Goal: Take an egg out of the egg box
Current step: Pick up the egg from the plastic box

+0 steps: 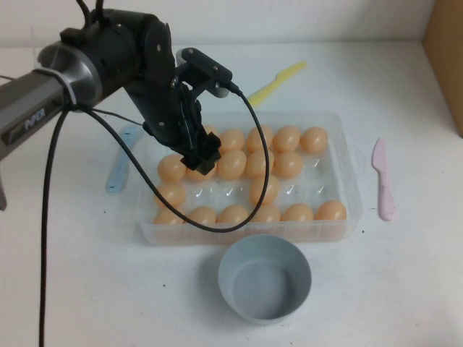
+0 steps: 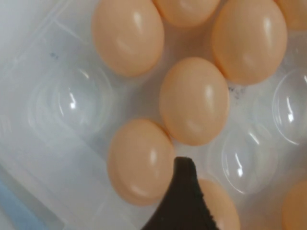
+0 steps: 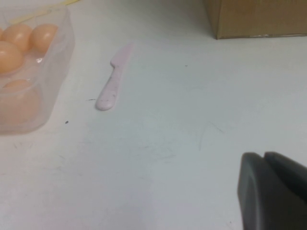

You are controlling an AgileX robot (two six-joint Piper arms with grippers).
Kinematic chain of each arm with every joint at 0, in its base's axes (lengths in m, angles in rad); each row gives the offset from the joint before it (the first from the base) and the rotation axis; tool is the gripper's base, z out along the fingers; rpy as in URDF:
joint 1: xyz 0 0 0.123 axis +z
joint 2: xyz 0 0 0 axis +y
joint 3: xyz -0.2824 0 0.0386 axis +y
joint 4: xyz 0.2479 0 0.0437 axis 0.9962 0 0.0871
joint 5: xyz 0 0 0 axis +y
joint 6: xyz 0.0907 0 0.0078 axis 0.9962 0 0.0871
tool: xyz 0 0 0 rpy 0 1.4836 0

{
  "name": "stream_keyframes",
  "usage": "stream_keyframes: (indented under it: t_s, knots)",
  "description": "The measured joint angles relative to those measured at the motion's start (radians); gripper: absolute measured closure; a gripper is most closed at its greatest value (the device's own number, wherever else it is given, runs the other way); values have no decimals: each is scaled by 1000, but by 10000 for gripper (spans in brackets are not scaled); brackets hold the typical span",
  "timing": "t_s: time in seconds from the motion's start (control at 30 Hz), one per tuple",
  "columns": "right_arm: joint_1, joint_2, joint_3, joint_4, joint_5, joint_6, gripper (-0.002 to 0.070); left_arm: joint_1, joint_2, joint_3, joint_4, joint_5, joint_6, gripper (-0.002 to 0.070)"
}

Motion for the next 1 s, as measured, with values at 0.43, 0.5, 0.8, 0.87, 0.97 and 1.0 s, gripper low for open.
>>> stream_keyframes:
  t_s: [0.43,0.5,0.8,0.87,0.97,1.0]
  knots:
    - [0,0,0,0,0,0,694,0,92,0,-17,-128,15,171]
    - [0,0,0,0,0,0,694,0,100,0,-17,-145,15,172]
    - [0,0,0,0,0,0,694,0,134,-7,-17,-168,15,195]
    - [0,0,0,0,0,0,694,0,138,-7,-13,-172,15,212]
    - [0,0,0,0,0,0,694,0,140,-8,-7,-176,15,239]
    - [0,0,0,0,0,0,694,0,140,-8,-5,-178,15,249]
